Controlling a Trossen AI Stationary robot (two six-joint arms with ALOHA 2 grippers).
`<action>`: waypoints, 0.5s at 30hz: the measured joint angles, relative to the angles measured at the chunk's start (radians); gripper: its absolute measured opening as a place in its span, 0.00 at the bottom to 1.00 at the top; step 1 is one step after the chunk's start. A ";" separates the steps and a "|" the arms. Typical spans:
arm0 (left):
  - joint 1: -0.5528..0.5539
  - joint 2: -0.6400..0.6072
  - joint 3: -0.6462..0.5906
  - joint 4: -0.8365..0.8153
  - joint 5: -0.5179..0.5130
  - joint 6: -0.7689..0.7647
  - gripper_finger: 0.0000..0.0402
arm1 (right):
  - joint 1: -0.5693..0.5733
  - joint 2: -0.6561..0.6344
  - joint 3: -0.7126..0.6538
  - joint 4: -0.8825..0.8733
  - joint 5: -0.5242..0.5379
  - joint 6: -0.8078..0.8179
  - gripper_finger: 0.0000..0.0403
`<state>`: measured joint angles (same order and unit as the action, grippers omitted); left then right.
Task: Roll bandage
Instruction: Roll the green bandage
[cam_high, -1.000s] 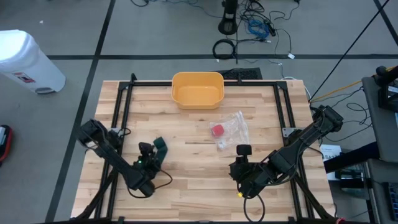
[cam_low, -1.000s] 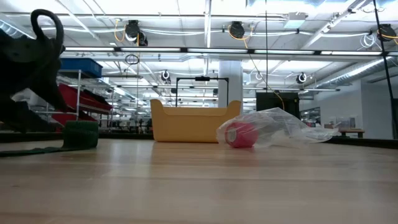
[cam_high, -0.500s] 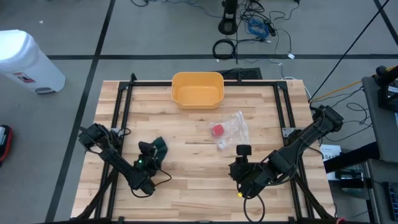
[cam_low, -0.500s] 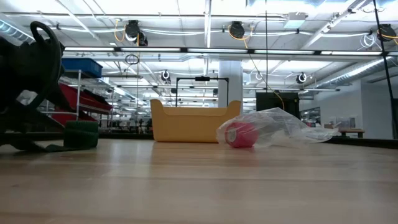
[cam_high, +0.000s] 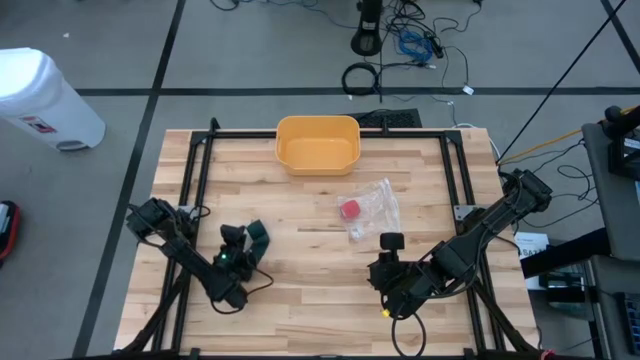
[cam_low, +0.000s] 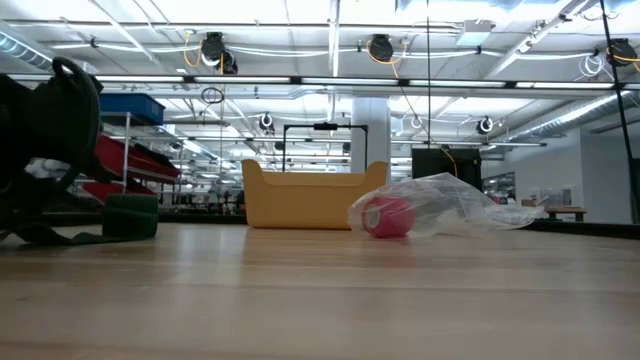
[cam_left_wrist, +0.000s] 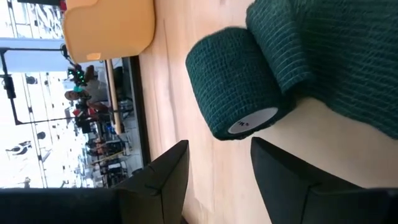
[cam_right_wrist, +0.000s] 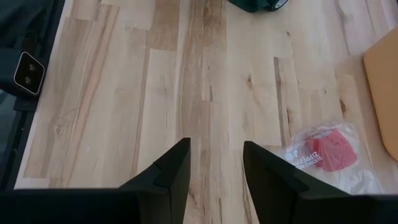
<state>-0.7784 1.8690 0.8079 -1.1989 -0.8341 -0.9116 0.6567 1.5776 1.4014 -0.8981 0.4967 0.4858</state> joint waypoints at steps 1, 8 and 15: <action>0.000 0.000 -0.007 0.006 0.000 0.001 0.44 | 0.000 0.000 0.000 0.000 0.000 0.000 0.33; 0.000 -0.002 -0.012 0.011 -0.011 0.002 0.44 | 0.000 0.000 0.000 0.001 0.000 -0.001 0.33; 0.000 -0.002 -0.013 0.017 -0.034 0.014 0.44 | 0.000 0.000 0.000 0.005 0.000 -0.004 0.33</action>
<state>-0.7784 1.8674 0.7952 -1.1817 -0.8681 -0.8977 0.6567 1.5776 1.4014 -0.8932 0.4969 0.4820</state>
